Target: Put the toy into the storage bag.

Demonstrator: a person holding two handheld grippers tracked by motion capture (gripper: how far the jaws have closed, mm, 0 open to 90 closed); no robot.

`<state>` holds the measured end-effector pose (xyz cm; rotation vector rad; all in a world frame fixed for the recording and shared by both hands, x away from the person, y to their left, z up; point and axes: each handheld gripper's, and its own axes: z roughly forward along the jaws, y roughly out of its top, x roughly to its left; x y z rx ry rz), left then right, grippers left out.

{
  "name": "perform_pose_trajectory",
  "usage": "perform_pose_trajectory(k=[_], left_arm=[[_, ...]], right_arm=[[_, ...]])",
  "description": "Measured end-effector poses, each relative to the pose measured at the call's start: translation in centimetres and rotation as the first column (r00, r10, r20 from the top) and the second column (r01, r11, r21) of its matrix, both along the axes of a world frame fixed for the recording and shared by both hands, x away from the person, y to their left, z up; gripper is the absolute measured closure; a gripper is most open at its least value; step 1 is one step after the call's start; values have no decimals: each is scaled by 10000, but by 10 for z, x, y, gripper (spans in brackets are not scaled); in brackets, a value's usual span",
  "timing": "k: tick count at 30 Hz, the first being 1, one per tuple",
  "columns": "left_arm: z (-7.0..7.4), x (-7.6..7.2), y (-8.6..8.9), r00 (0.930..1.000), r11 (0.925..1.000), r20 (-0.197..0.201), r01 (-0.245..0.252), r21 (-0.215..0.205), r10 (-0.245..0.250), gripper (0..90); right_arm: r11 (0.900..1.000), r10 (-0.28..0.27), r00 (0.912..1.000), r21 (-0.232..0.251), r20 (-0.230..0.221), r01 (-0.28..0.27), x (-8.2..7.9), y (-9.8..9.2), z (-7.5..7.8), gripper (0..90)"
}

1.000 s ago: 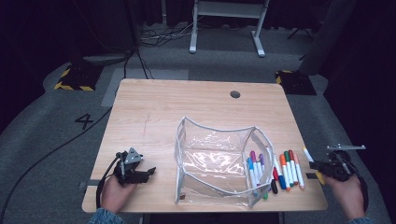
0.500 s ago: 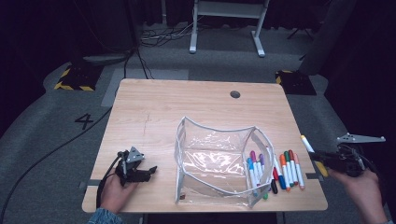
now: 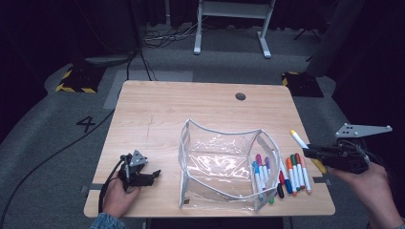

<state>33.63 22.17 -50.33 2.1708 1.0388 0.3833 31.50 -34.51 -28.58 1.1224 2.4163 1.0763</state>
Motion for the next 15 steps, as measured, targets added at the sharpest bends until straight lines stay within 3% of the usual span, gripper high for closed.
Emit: perform_pose_trajectory(k=[1, 7, 8, 15], left_arm=[[0, 0, 0, 10000, 10000, -3, 0, 1, 0, 245], [0, 0, 0, 10000, 10000, -2, 0, 0, 0, 245], [0, 0, 0, 10000, 10000, -2, 0, 3, 0, 245], [0, 0, 0, 10000, 10000, -3, -2, -1, 2, 245]], right_arm=[[9994, 332, 9993, -73, -196, -334, -2, 12, 7, 761], [9938, 1089, 9940, -216, -89, -1091, -6, 40, 23, 761], [9898, 1402, 9900, -229, -152, -1405, -6, 50, 27, 761], [9755, 2113, 9771, -563, -264, -2125, -5, 78, 37, 761]])
